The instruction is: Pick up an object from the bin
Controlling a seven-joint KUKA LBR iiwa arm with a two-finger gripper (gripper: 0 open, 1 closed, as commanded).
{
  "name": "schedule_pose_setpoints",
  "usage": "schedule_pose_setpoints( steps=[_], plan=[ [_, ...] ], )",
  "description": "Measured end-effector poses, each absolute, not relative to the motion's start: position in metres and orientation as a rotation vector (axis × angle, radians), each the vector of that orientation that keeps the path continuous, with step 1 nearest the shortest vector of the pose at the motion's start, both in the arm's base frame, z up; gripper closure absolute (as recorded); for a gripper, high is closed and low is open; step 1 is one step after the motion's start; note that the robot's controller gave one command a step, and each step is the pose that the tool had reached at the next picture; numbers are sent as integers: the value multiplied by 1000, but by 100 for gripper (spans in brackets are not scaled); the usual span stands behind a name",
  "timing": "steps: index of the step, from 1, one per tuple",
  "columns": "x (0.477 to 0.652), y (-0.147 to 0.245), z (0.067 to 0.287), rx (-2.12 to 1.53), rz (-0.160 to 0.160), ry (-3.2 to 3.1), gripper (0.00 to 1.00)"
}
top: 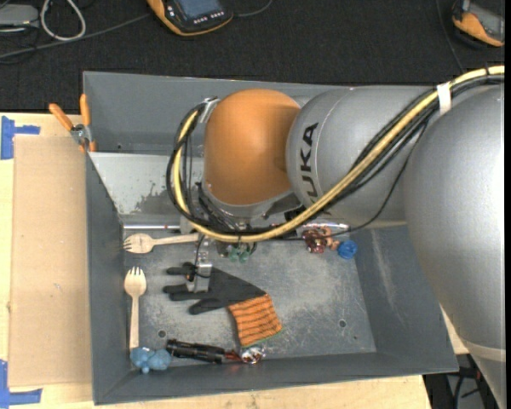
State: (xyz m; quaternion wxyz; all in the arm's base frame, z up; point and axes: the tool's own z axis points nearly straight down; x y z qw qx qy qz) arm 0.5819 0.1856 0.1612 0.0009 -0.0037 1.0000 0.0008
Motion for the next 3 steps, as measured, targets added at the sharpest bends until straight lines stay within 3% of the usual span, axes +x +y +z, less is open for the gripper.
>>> schedule_pose_setpoints(
  steps=[1,2,3],
  plan=[
    [515,182,118,-172,6,3135,0],
    [533,174,86,-99,4,3137,0],
    [562,164,78,-373,6,3123,100]
  ],
)
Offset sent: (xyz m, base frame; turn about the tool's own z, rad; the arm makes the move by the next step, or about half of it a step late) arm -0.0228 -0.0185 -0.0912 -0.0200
